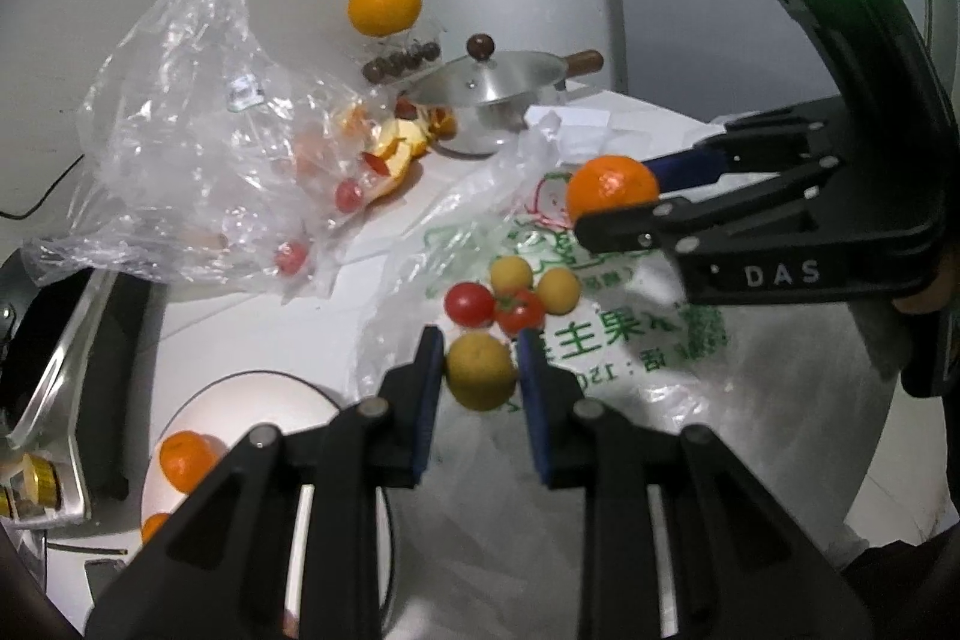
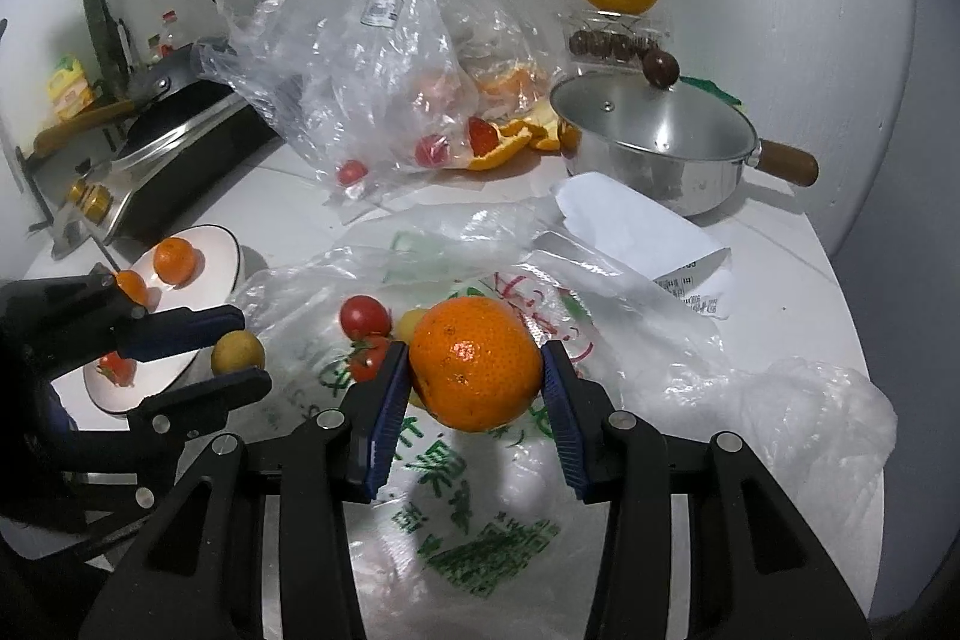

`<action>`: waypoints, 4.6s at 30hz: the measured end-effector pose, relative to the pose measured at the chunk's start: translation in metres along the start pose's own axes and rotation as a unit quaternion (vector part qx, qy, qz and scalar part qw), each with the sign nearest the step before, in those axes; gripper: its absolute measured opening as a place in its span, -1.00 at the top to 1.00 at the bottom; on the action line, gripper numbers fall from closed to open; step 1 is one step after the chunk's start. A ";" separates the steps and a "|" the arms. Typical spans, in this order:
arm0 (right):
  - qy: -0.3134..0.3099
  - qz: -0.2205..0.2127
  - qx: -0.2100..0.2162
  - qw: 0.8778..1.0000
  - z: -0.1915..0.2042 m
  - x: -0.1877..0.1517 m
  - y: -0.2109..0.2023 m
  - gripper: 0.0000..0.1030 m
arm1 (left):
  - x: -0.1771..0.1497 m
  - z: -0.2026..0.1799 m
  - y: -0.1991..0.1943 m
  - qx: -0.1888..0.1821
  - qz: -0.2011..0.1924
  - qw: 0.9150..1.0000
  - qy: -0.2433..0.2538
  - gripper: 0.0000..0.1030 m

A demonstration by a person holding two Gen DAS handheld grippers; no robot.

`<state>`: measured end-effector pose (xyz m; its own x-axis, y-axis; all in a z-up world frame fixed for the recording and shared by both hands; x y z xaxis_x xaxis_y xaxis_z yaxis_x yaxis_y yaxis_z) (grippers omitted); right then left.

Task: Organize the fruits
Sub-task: 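Carry the mandarin and the plum over the white plate with both grippers, then lower the mandarin onto the plate and open the right gripper while the left releases the plum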

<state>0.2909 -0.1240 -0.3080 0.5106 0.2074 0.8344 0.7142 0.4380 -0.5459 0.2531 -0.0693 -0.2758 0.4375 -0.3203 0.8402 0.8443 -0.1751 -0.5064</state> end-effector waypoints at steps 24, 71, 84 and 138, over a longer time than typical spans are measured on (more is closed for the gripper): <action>-0.028 -0.012 0.008 1.000 0.052 0.009 -0.026 0.10 | -0.020 0.034 -0.055 0.033 -0.017 0.999 -0.029 0.50; -0.086 0.021 0.062 0.994 0.141 0.018 0.027 0.10 | -0.088 0.134 -0.032 0.090 0.012 0.991 -0.098 0.50; -0.094 0.032 0.071 0.993 0.154 0.020 0.046 0.10 | -0.084 0.139 -0.032 0.072 0.013 0.989 -0.132 0.42; -0.080 0.033 0.084 0.993 0.179 0.024 0.072 -0.18 | -0.078 0.152 -0.084 0.101 -0.011 0.984 -0.148 -0.28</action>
<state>0.2695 0.0690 -0.3136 0.4607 0.3713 0.8062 0.5853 0.5557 -0.5904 0.1946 0.1122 -0.2695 0.4633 -0.0280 0.8857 0.8862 0.0198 -0.4629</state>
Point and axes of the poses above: each gripper's, at about its wrist camera, not at the fingertips, and y roughly the way its jaws point, z to its left, x to its top, the point moved 8 cm from there along y, roughly the way its jaws point, and after that the axes turned 11 degrees about -z, right-handed, at the moved point
